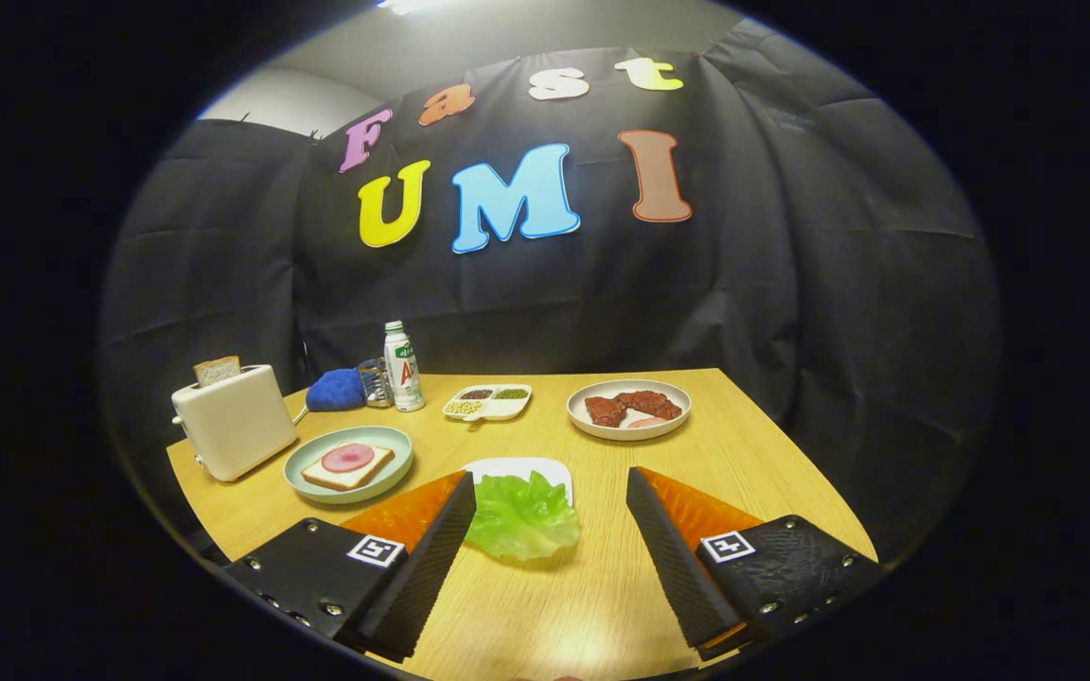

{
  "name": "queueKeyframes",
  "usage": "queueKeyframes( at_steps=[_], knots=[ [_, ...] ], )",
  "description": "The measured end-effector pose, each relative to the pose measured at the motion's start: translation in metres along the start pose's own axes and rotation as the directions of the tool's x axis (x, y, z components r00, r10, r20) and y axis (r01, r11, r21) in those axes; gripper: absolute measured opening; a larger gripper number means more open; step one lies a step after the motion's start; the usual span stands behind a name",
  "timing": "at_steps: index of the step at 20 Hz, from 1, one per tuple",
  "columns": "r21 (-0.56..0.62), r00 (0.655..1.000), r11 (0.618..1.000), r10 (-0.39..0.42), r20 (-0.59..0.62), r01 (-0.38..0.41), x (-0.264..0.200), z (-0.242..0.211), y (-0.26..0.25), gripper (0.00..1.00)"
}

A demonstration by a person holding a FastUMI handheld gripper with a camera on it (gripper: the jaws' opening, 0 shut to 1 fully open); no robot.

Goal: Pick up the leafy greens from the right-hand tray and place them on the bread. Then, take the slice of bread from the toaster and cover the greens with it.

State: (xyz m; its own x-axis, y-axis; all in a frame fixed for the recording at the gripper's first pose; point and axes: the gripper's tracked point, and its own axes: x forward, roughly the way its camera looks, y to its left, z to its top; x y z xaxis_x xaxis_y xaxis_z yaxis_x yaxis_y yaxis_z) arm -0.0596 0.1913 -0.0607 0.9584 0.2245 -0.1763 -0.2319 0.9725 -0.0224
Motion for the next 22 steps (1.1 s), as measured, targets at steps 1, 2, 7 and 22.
queueKeyframes(
  at_steps=[1, 2, 7, 22],
  knots=[
    [-0.01, 1.0, 1.0, -0.001, -0.017, 0.001, 0.003, -0.005, 0.001, 0.98],
    [-0.019, 1.0, 1.0, -0.001, -0.029, 0.001, 0.004, -0.008, 0.001, 0.98],
    [-0.037, 0.994, 0.999, 0.003, -0.108, -0.007, 0.018, -0.027, 0.009, 0.99],
    [-0.101, 0.945, 0.995, -0.037, -0.326, 0.004, 0.047, -0.077, 0.015, 0.65]
  ],
)
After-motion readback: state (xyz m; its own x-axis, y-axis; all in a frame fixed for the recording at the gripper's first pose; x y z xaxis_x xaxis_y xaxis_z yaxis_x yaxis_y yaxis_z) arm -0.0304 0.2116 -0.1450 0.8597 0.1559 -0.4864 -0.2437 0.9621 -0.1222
